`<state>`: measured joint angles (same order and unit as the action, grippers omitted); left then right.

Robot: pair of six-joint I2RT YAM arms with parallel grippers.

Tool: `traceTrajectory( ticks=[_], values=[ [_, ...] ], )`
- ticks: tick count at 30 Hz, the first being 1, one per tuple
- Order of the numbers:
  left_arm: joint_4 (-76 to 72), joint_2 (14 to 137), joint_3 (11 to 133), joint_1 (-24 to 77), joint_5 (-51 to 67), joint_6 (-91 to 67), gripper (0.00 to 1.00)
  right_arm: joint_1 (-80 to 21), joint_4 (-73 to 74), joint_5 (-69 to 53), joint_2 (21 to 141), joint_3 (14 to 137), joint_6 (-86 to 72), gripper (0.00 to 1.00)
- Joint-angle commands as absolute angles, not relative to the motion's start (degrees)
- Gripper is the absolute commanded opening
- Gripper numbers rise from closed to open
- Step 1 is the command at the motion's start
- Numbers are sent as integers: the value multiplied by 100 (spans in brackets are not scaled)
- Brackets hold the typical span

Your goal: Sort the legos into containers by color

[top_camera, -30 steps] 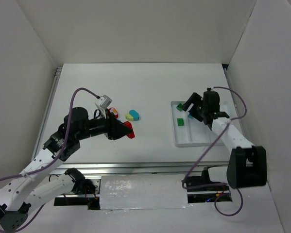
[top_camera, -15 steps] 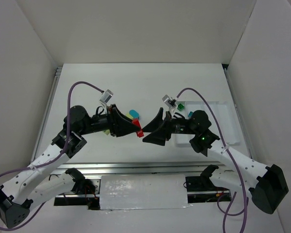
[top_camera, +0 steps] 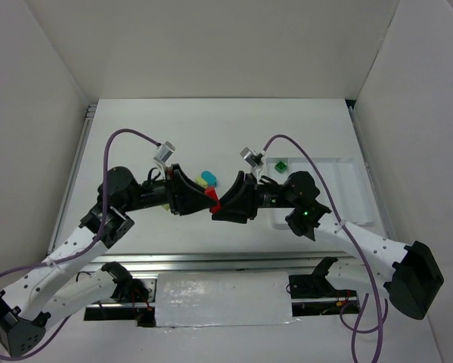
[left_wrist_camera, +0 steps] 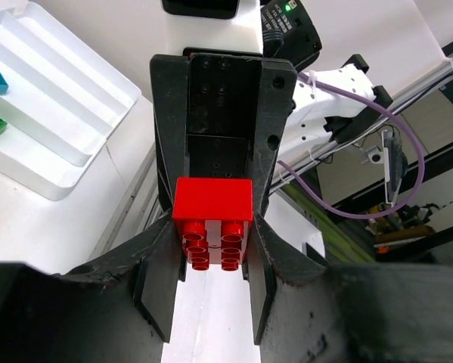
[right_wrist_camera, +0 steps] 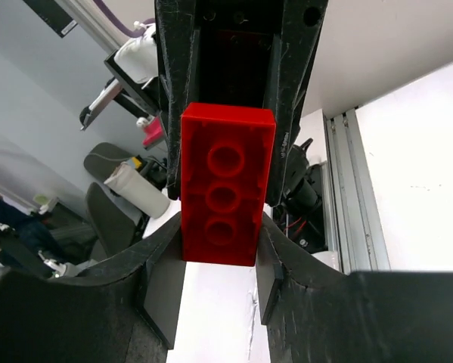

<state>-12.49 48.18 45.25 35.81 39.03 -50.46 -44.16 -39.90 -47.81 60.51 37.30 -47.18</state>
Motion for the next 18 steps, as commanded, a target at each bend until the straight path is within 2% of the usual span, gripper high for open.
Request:
traceTrajectory(
  ticks=[1,2,3,4,5,8,12,13,15,16,18],
  values=[
    [-1161,4720,4605,3612,3885,-4773,6,-4482,-4185,-4623,6047,4069,-4527,0],
    [-995,4720,4710,3612,3789,-4590,15,-4482,-4070,-4527,6038,4052,-4352,0],
    [-480,4720,4781,3612,3423,-4475,31,-4491,-3904,-4465,6047,4052,-4211,0],
    [-144,4702,4851,3612,3114,-4387,90,-4465,-3450,-4430,6064,4060,-4036,0],
    [268,4702,5034,3612,2755,-4220,100,-4474,-3176,-4317,6099,4069,-3625,0],
    [1614,4720,5422,3604,1252,-3999,99,-4176,-2321,-3815,6336,3982,-3217,0],
    [3135,4676,5783,3604,-980,-4332,100,-2677,-2058,-3492,6592,3578,-3857,0],
    [3529,4632,5801,3604,-1611,-4394,99,-2454,-1343,-3133,6583,3655,-3963,0],
    [3752,4544,5766,3604,-2002,-4438,100,-2111,-269,-2054,6548,3979,-3973,0],
    [3814,4448,5731,3604,-2117,-4412,100,-1857,737,-691,6574,4416,-3964,0],
    [3955,4421,5669,3604,-2188,-4263,100,-1575,1596,610,6942,4876,-4148,0]
  ],
)
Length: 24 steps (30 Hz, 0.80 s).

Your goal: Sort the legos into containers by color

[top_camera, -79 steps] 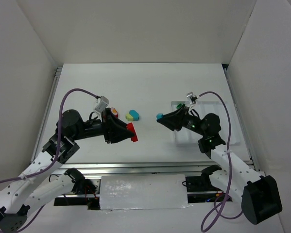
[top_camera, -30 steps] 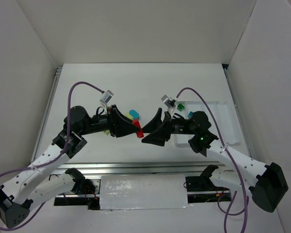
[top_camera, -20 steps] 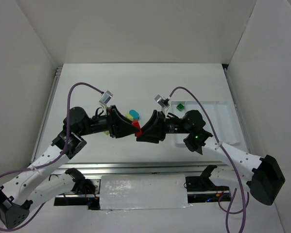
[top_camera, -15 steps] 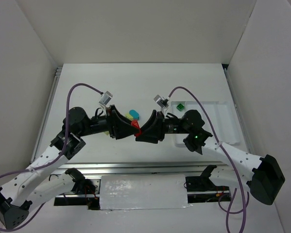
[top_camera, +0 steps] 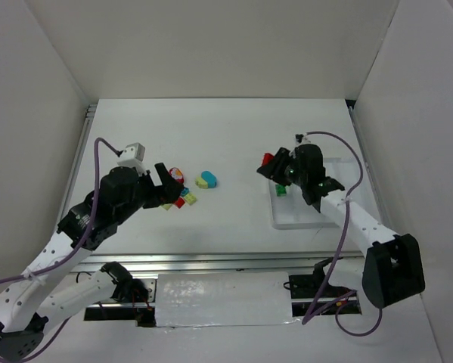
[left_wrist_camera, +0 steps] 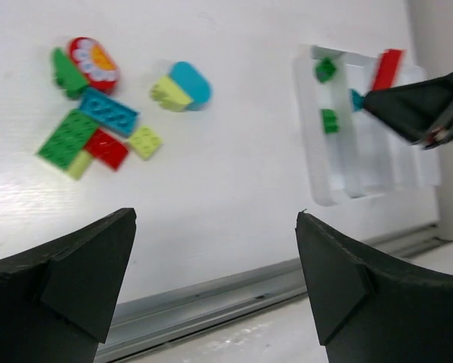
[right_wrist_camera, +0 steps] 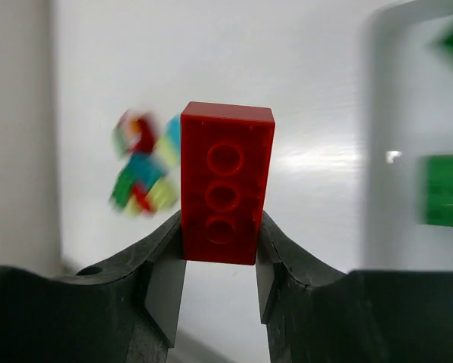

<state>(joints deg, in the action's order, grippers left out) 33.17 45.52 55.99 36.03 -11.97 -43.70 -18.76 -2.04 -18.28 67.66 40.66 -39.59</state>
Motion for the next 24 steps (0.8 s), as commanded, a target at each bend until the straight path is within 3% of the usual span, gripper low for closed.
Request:
traceTrajectory(
  ticks=[1,4,12,20,24],
  values=[
    [4016,4430,5652,3604,-2154,-4176,99,-1103,2009,1033,7274,5226,-4166,0],
    [4140,4439,5512,3604,-2022,-4017,100,-206,2171,932,7785,5606,-4210,0],
    [3974,4043,5071,3604,-1645,-3815,99,711,2479,1302,8700,6301,-4175,0],
    [3858,4192,5027,3604,-1336,-3718,100,1125,2426,888,9298,6530,-3955,0],
    [3814,4157,4975,3604,-1239,-3718,99,1169,2514,800,9518,6723,-3859,6]
  ],
)
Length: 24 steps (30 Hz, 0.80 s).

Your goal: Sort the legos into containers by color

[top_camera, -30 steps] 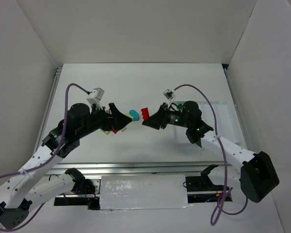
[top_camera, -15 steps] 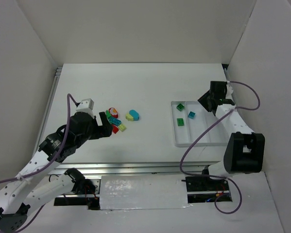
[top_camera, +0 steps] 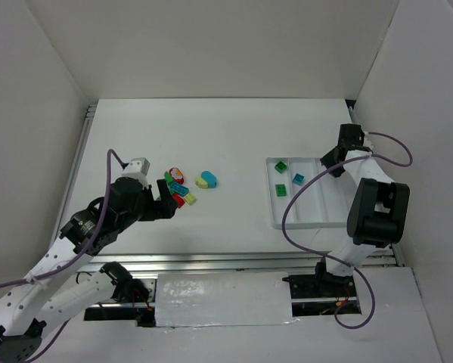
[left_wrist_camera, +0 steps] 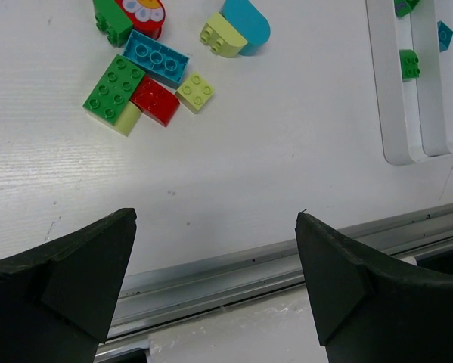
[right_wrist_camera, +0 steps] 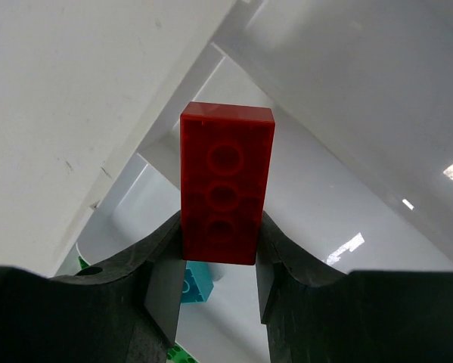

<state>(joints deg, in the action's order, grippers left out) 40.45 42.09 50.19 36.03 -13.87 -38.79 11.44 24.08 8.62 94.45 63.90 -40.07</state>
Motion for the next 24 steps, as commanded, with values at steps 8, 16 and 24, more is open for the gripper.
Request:
traceTrajectory(
  ticks=[8,16,24],
  values=[
    [3823,4096,4966,3604,-1161,-3744,100,1204,2400,492,9738,6662,-3850,43],
    [3779,4043,4931,3604,-1134,-3753,99,1195,2443,527,9581,6653,-3894,68],
    [3902,4192,4878,3595,-1529,-4130,99,382,2522,832,8158,6565,-3779,84]
  ],
)
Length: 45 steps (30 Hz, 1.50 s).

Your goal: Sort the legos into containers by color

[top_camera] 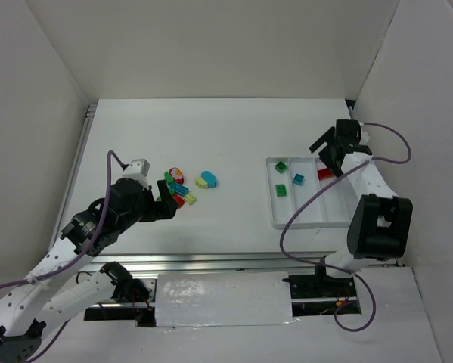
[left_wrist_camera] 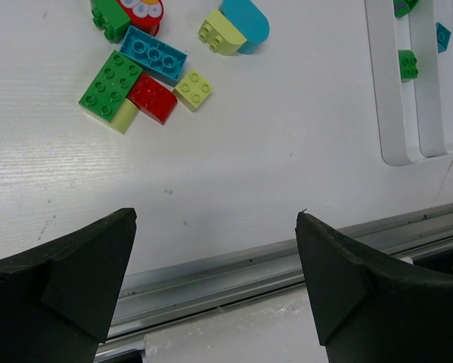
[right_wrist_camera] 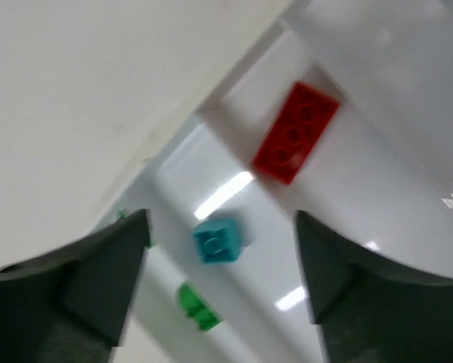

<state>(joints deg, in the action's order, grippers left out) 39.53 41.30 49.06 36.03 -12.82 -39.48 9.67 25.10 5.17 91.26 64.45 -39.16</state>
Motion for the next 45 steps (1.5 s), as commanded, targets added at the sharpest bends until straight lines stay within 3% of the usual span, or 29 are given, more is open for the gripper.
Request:
traceTrajectory(
  ticks=[1,8,13,20,24,27,45],
  values=[
    [3920,4236,4878,3595,-1573,-4174,100,169,2549,974,7982,6583,-3744,99],
    [4130,4263,4965,3586,-1977,-4578,99,-2186,2778,1573,7497,6873,-3603,100],
    [4473,4306,5211,3586,-2565,-4886,100,-3611,2602,1828,8434,7171,-3850,100],
    [4219,4087,5203,3568,-1988,-4527,100,-3972,2461,-147,10405,8603,-1593,100],
    [4183,4043,5177,3568,-1784,-4307,99,-3981,2698,-61,11003,9289,-898,100],
    [4157,4113,5115,3568,-1767,-4245,100,-4007,3294,-823,11521,10200,-362,100],
    [3858,4245,5027,3560,-1363,-4008,100,-4421,3999,130,13113,11100,-141,97]
  ],
)
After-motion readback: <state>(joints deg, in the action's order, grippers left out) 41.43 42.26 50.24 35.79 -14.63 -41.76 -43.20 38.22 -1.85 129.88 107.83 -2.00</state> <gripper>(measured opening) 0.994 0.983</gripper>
